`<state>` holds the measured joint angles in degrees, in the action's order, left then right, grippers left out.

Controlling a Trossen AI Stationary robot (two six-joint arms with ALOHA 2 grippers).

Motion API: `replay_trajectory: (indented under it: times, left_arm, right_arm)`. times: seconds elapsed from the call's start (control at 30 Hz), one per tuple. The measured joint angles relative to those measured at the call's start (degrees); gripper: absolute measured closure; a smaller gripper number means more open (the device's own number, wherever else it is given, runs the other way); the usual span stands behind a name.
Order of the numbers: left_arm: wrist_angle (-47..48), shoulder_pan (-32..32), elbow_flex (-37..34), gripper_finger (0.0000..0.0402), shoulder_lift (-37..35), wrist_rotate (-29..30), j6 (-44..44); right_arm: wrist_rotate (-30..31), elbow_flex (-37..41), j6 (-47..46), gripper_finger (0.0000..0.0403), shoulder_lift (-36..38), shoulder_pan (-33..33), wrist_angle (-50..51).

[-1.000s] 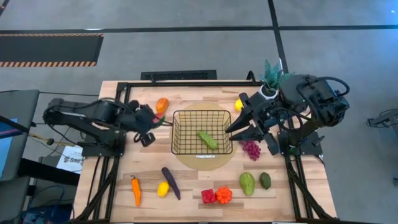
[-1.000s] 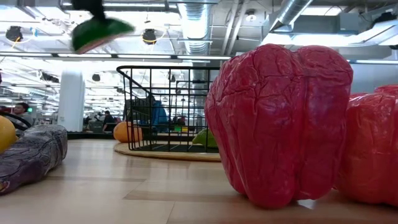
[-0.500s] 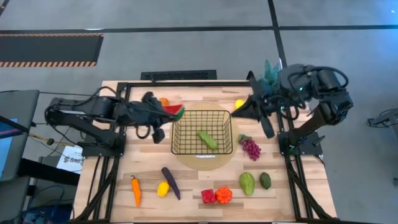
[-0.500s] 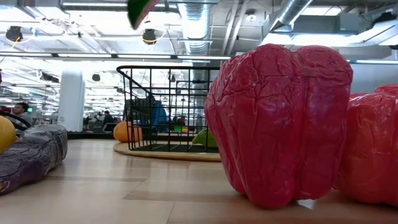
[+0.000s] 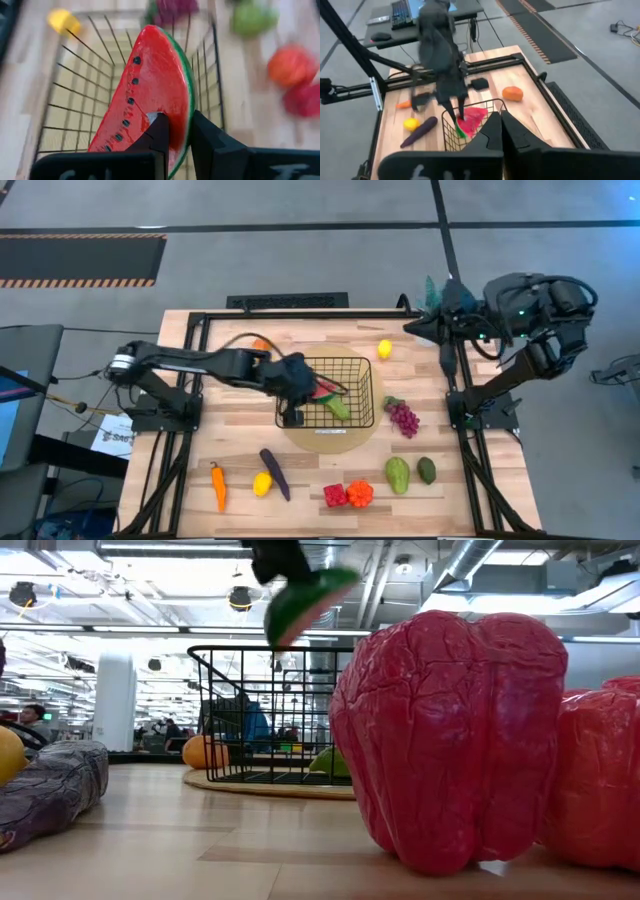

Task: Build produce basket
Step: Put the green watermelon into the wire basket

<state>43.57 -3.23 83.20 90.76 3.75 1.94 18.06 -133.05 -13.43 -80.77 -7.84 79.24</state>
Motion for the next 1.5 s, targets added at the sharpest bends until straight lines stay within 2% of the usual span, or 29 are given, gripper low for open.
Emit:
replay_trajectory:
  times: [0.13,0.43,0.6,0.83,1.0,1.5]
  left_arm:
    - [-0.6,1.5,0.0,0.0379,4.8,-3.2,-7.6]
    - [4.1,1.5,0.0,0.0379,13.3,-0.4,-16.8]
    - [3.7,1.5,0.0,0.0379,15.6,2.0,-21.2]
    - [0.6,1.3,0.0,0.0379,16.1,0.0,-25.4]
    - [-0.9,1.3,0.0,0.0379,16.3,-4.3,-25.2]
    - [-2.7,1.9,-2.7,0.0379,16.8,-5.6,-24.7]
  right_arm:
    - [0.0,0.1,0.4,0.04,0.8,0.0,0.5]
    - [0.1,0.1,0.4,0.0401,1.9,0.0,1.9]
    - [0.1,0.1,0.4,0.0401,2.1,0.0,2.3]
    - [0.1,0.1,0.3,0.0402,2.1,0.0,2.3]
    - [0.1,0.1,0.2,0.0402,2.1,0.0,2.2]
    - [-0.1,0.1,-0.2,0.0402,2.0,0.0,2.1]
